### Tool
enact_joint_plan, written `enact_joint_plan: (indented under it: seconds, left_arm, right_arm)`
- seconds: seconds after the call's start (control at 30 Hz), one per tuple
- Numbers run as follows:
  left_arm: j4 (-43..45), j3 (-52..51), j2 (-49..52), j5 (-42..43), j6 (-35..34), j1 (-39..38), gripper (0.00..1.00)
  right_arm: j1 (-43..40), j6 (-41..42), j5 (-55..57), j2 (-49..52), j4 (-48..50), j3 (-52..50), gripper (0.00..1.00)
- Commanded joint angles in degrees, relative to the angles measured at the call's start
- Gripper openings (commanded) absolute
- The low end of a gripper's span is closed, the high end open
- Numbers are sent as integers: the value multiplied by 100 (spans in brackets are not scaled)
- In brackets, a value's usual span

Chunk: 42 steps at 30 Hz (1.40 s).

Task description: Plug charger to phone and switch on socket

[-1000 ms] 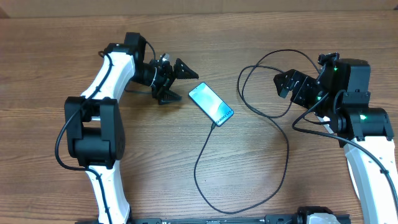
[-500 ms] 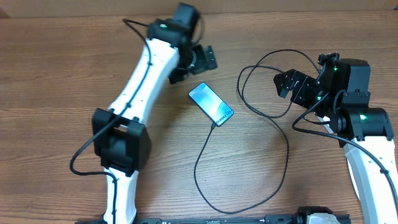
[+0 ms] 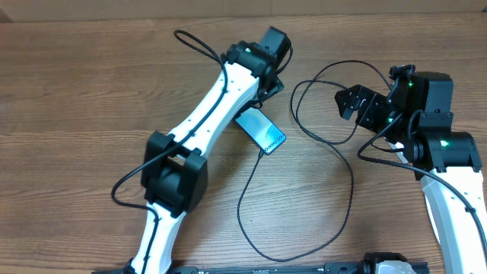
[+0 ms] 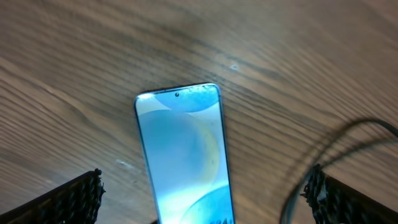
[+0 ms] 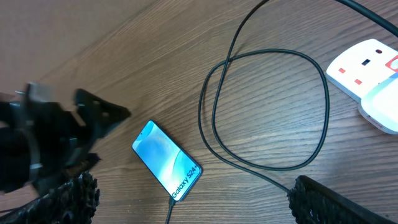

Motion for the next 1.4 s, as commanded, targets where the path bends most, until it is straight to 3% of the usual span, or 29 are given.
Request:
enact_joint_plan:
  seconds: [0.0, 0.37, 0.63, 1.17, 1.37]
  left_arm:
    - [76, 0, 518, 79, -645, -4, 100]
    - [691, 0, 1154, 636, -240, -42, 100]
    - [190, 0, 1211, 684, -103, -42, 100]
    - [20, -7, 1209, 1185, 188, -20, 100]
    - [-48, -37, 1209, 1045, 188, 20, 90]
  right_arm:
    - [22, 28, 35, 17, 15, 66, 100]
    - [22, 26, 35, 17, 15, 66, 100]
    - [22, 26, 35, 17, 15, 66, 100]
    - [22, 26, 35, 17, 15, 66, 100]
    - [22, 26, 35, 17, 15, 66, 100]
